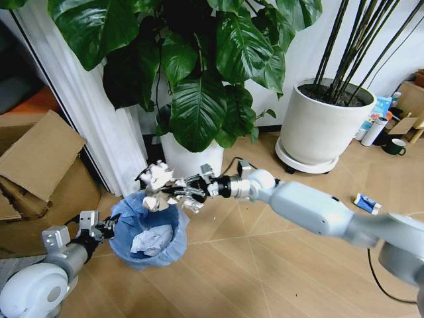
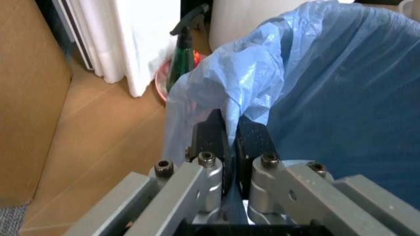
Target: Pick up the trash bin and place the garbage on the floor into it.
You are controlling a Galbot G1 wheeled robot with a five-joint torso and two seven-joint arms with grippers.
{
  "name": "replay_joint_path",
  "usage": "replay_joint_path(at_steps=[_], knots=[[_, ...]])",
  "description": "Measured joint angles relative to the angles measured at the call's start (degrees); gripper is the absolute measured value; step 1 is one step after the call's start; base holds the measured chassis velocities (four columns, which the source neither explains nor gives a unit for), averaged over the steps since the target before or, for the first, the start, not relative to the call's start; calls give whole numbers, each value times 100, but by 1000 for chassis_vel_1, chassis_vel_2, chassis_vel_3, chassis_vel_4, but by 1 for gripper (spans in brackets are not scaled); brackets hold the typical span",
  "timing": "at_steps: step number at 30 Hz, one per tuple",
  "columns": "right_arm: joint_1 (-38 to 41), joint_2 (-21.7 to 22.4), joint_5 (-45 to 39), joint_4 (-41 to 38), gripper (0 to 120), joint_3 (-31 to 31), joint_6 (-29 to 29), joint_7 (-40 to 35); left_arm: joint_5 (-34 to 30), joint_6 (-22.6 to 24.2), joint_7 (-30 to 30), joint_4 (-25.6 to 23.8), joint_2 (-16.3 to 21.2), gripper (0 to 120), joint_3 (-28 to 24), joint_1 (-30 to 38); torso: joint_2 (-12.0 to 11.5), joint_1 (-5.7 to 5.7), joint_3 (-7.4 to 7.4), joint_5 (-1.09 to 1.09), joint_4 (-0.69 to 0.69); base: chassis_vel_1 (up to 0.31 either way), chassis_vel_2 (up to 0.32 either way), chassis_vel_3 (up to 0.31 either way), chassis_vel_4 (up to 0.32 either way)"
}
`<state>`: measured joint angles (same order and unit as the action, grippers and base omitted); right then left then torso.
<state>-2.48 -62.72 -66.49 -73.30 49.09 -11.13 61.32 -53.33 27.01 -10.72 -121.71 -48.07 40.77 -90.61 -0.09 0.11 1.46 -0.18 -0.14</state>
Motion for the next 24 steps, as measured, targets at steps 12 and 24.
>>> replay_joint_path(at_steps=[12, 24], knots=[[540, -954, 1348, 913, 0, 248, 271, 518, -8, 28, 15, -37, -29, 0, -22, 6, 0, 0, 0, 0, 2, 0, 0, 0, 0], [433, -1325, 1552, 1650, 7, 222, 275, 512, -38, 38, 33, -78, -44, 0, -27, 15, 1, 0, 0, 0, 1, 0, 0, 0, 0]])
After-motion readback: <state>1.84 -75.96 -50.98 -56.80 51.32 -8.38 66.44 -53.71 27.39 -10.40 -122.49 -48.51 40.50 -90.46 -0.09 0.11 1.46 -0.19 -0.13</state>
